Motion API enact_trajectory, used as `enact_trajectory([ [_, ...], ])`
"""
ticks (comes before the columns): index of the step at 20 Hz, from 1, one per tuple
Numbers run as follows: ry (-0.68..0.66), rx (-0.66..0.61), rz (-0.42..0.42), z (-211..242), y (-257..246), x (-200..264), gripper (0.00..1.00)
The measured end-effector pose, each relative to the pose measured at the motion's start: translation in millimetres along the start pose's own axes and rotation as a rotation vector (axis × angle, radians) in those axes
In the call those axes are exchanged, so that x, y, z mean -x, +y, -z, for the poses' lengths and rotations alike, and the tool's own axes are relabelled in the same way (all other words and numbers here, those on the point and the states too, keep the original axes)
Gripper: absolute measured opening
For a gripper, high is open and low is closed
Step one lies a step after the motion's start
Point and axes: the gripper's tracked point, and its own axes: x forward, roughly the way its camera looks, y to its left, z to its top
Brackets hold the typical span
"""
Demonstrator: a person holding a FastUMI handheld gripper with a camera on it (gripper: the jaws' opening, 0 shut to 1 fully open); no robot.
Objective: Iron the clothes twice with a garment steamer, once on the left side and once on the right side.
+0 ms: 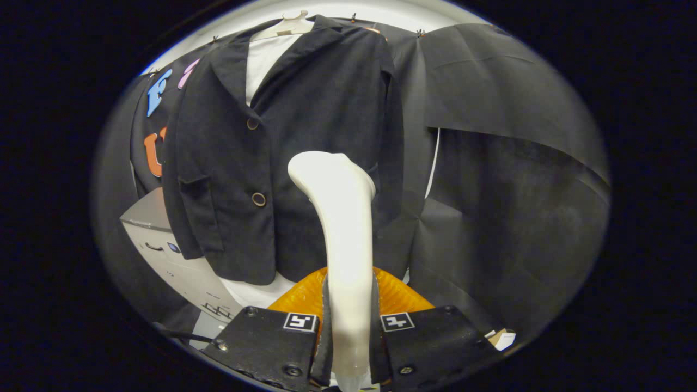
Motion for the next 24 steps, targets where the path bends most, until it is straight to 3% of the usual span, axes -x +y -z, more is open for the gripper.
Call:
enact_trajectory([
  [24, 0.227, 0.049, 0.024, 144, 1, -48, 0.30],
])
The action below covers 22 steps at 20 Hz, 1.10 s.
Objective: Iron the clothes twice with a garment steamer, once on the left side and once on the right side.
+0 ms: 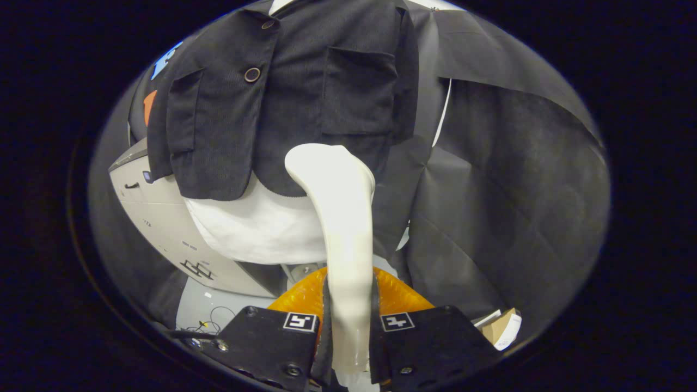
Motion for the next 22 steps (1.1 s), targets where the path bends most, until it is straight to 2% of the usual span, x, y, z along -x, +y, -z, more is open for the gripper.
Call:
enact_trajectory([
  [6, -0.083, -0.025, -0.012, -32, 10, 37, 0.30],
  [13, -0.276, -0.036, -0.053, -86, 31, 135, 0.30],
  [18, -0.359, -0.038, -0.078, -96, 44, 195, 0.30],
  [22, -0.394, -0.021, -0.114, -96, 52, 225, 0.30],
])
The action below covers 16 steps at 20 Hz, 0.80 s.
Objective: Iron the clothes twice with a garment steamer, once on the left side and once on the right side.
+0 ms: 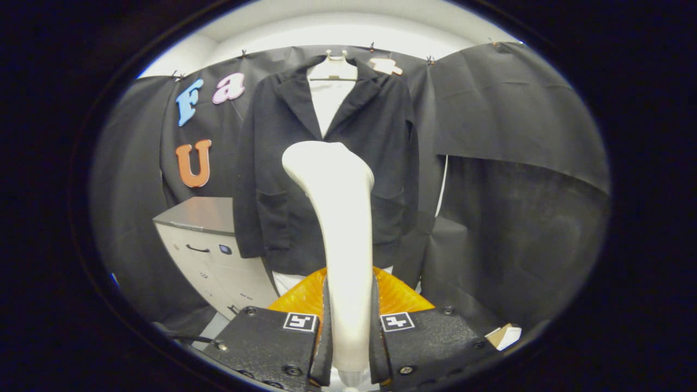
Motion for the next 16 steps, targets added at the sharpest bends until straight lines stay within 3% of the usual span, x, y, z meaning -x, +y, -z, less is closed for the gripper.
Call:
enact_trajectory([
  [16, -0.014, 0.022, -0.139, 30, -61, 82, 0.29],
])
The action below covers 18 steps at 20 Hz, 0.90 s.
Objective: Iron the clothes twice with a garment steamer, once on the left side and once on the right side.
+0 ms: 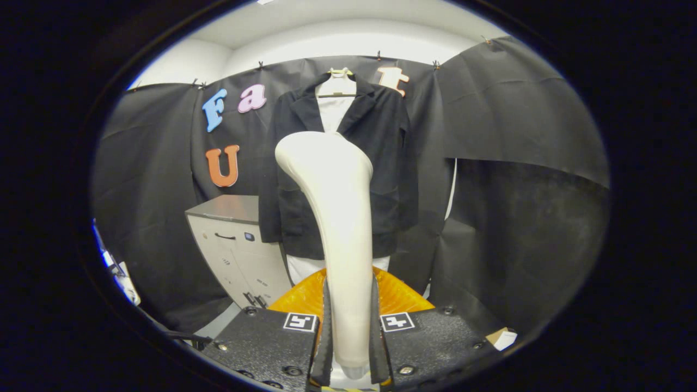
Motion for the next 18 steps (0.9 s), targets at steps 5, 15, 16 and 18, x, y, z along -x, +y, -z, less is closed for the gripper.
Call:
enact_trajectory([
  [5, 0.001, 0.016, -0.047, 13, 0, 14, 0.29],
  [15, -0.001, -0.001, -0.017, 18, -2, 23, 0.30],
  [16, 0.001, -0.003, -0.011, 18, -1, 22, 0.30],
  [18, 0.000, -0.009, -0.005, 15, 3, 19, 0.30],
])
